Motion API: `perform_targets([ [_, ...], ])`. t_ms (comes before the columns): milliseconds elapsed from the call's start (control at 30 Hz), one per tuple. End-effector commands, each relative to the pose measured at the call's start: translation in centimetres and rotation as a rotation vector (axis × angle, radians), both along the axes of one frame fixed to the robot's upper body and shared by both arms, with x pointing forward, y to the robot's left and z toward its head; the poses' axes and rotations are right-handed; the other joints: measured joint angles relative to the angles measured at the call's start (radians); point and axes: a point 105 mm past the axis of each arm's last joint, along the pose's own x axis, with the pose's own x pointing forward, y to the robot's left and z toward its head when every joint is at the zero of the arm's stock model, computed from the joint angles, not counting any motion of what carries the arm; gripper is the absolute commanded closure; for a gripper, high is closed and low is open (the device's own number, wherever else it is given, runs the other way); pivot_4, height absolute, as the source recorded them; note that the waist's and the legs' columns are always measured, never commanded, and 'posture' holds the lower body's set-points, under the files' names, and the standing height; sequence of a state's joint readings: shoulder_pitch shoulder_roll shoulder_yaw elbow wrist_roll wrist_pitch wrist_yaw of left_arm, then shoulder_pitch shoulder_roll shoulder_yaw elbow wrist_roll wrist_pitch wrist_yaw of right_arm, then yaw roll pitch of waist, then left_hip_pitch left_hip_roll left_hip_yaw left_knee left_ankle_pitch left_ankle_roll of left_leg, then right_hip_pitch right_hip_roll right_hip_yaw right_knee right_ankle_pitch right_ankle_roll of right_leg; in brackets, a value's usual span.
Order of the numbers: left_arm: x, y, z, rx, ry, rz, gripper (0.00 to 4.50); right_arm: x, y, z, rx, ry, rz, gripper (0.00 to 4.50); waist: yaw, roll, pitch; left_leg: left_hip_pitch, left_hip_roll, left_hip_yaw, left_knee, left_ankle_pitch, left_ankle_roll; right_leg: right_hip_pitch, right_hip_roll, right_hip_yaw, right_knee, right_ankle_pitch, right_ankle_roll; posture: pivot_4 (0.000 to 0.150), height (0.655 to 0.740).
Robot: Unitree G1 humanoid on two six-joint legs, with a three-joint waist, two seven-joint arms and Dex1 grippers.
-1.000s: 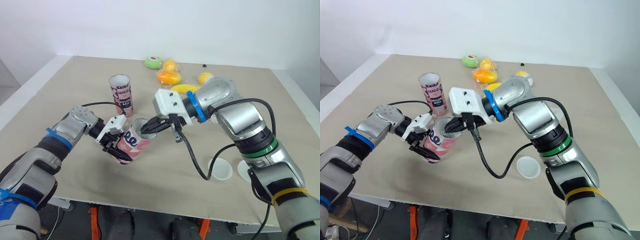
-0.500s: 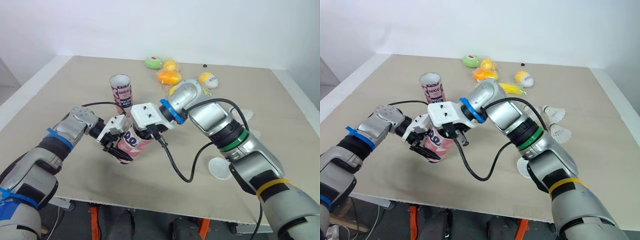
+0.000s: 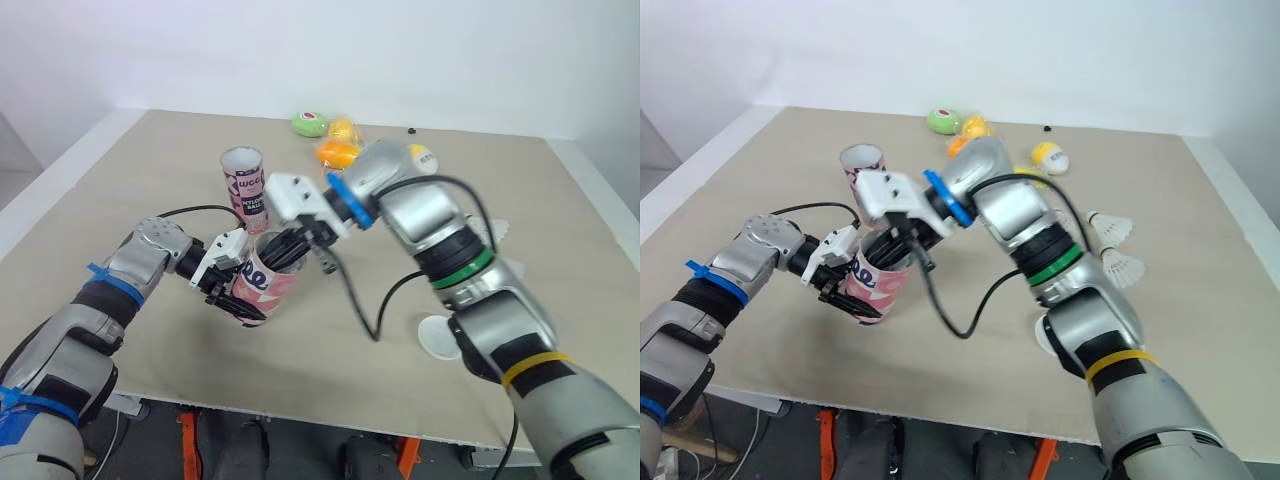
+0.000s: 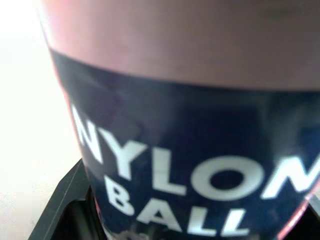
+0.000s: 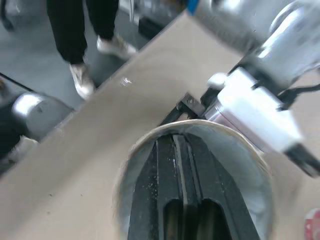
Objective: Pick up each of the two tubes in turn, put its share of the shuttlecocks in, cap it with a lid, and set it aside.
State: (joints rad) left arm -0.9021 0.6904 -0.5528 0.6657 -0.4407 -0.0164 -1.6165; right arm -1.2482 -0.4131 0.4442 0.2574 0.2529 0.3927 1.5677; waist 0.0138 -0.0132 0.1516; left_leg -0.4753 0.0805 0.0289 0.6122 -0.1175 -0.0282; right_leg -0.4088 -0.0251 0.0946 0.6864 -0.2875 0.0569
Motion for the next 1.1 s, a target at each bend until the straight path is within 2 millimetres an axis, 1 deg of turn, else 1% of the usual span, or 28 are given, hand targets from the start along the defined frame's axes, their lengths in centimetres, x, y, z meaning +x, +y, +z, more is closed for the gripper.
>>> perform_targets([
  [33, -0.1, -1.0, 0.0, -0.034, -0.019, -0.025, 1.42, -1.8, -2.2, 4.2, 0.061, -0.070, 0.061, 4.47, 0.001, 0.000, 0.000, -0.001, 0.000, 0.000, 0.000, 0.000, 0.000, 0.000, -0.001, -0.001, -0.001, 0.000, 0.000, 0.150, 0.7179],
  [133, 0.0, -1.5, 0.5, -0.080, -0.041, -0.032, 1.42, -0.6, -4.1, 5.3, 0.088, -0.136, -0.053, 4.47, 0.000, 0.000, 0.000, -0.001, 0.000, 0.000, -0.001, -0.001, 0.000, 0.000, 0.000, -0.003, -0.002, -0.001, 0.000, 0.150, 0.7179],
  [167, 0.0, -1.7, 0.7, -0.100, -0.050, -0.033, 1.42, -0.5, -5.0, 5.4, 0.085, -0.142, -0.085, 4.18, 0.000, -0.001, 0.001, -0.001, 0.000, 0.000, -0.002, -0.001, 0.000, 0.000, 0.000, -0.003, -0.002, -0.001, 0.000, 0.150, 0.7179],
  [233, 0.0, -2.1, 1.0, -0.134, -0.060, -0.036, 1.42, -0.7, -6.9, 5.4, 0.075, -0.141, -0.138, 3.48, -0.001, -0.002, 0.001, -0.002, 0.001, 0.000, -0.003, -0.001, 0.000, 0.000, 0.001, -0.003, -0.002, -0.001, 0.000, 0.150, 0.7179],
  [267, 0.0, -2.2, 1.1, -0.146, -0.063, -0.038, 1.42, -0.9, -7.6, 5.4, 0.072, -0.140, -0.157, 2.89, -0.001, -0.002, 0.002, -0.004, 0.001, -0.001, -0.004, -0.001, 0.000, 0.000, 0.001, -0.003, -0.002, -0.002, 0.000, 0.150, 0.7179],
  [300, 0.0, -2.4, 1.1, -0.159, -0.066, -0.040, 1.42, -1.1, -8.4, 5.2, 0.066, -0.138, -0.176, 2.56, -0.002, -0.002, 0.002, -0.004, 0.001, -0.001, -0.005, -0.001, 0.000, 0.000, 0.001, -0.003, -0.002, -0.002, 0.000, 0.150, 0.7179],
  [333, -0.1, -2.6, 1.1, -0.173, -0.066, -0.043, 1.42, -1.3, -9.1, 5.0, 0.060, -0.135, -0.197, 2.13, -0.003, -0.002, 0.002, -0.004, 0.001, -0.001, -0.006, -0.001, 0.000, 0.000, 0.001, -0.003, -0.002, -0.001, 0.003, 0.150, 0.7179],
  [400, -0.2, -3.1, 1.2, -0.206, -0.066, -0.050, 1.42, -1.7, -10.6, 4.1, 0.041, -0.120, -0.249, 1.24, -0.004, -0.002, 0.003, -0.004, 0.001, -0.001, -0.009, -0.001, 0.000, -0.001, 0.002, -0.003, -0.002, -0.003, 0.004, 0.150, 0.7179],
  [433, -0.3, -3.3, 1.2, -0.216, -0.067, -0.053, 1.42, -1.9, -11.1, 3.8, 0.034, -0.113, -0.264, 0.79, -0.006, -0.002, 0.003, -0.004, 0.001, -0.001, -0.010, -0.002, -0.001, -0.001, 0.002, -0.003, -0.002, -0.004, 0.004, 0.150, 0.7179],
  [467, -0.4, -3.7, 1.2, -0.237, -0.065, -0.061, 1.42, -2.2, -12.2, 2.9, 0.003, -0.099, -0.301, 0.21, -0.007, -0.001, 0.004, -0.004, 0.001, -0.002, -0.010, -0.002, -0.001, -0.001, 0.003, -0.003, -0.002, -0.004, 0.003, 0.150, 0.7179],
  [500, -0.5, -4.0, 1.2, -0.257, -0.066, -0.066, 1.42, -2.3, -13.2, 1.9, -0.036, -0.085, -0.339, 0.09, -0.007, -0.001, 0.004, -0.004, 0.001, -0.002, -0.011, -0.002, 0.000, -0.001, 0.003, -0.003, -0.002, -0.005, 0.003, 0.150, 0.7179],
  [633, -1.0, -5.7, 0.7, -0.339, -0.063, -0.081, 1.42, -2.9, -16.6, -2.5, -0.203, -0.032, -0.461, 0.09, -0.007, 0.000, 0.005, -0.004, 0.000, -0.003, -0.011, -0.004, 0.001, 0.000, 0.004, -0.002, -0.002, -0.008, 0.005, 0.150, 0.7179],
  [767, -1.8, -7.8, 0.0, -0.442, -0.032, -0.075, 1.42, -2.2, -19.3, -6.2, -0.308, 0.001, -0.593, 0.09, -0.010, 0.002, 0.006, -0.004, 0.000, -0.002, -0.009, -0.005, 0.001, 0.001, 0.004, 0.001, -0.002, -0.009, 0.007, 0.150, 0.7179],
  [833, -2.3, -8.5, -0.4, -0.462, -0.007, -0.082, 1.42, -2.2, -19.8, -7.3, -0.326, 0.021, -0.616, 0.09, -0.010, 0.002, 0.006, -0.003, -0.001, -0.002, -0.009, -0.005, 0.001, 0.002, 0.004, 0.001, -0.002, -0.008, 0.008, 0.150, 0.7179],
  [967, -2.9, -9.9, -1.4, -0.469, -0.026, -0.094, 1.42, -1.5, -20.5, -8.9, -0.349, 0.040, -0.654, 0.09, -0.011, 0.002, 0.006, -0.003, 0.000, -0.002, -0.007, -0.003, -0.002, 0.002, 0.005, 0.002, -0.002, -0.005, 0.009, 0.150, 0.7179],
  [1100, -2.8, -10.5, -2.0, -0.455, -0.074, -0.101, 1.42, -1.4, -21.2, -10.2, -0.400, 0.032, -0.668, 0.09, -0.010, 0.002, 0.006, -0.002, 0.000, -0.002, -0.004, -0.002, -0.002, 0.003, 0.005, 0.002, -0.002, -0.003, 0.010, 0.150, 0.7179],
])
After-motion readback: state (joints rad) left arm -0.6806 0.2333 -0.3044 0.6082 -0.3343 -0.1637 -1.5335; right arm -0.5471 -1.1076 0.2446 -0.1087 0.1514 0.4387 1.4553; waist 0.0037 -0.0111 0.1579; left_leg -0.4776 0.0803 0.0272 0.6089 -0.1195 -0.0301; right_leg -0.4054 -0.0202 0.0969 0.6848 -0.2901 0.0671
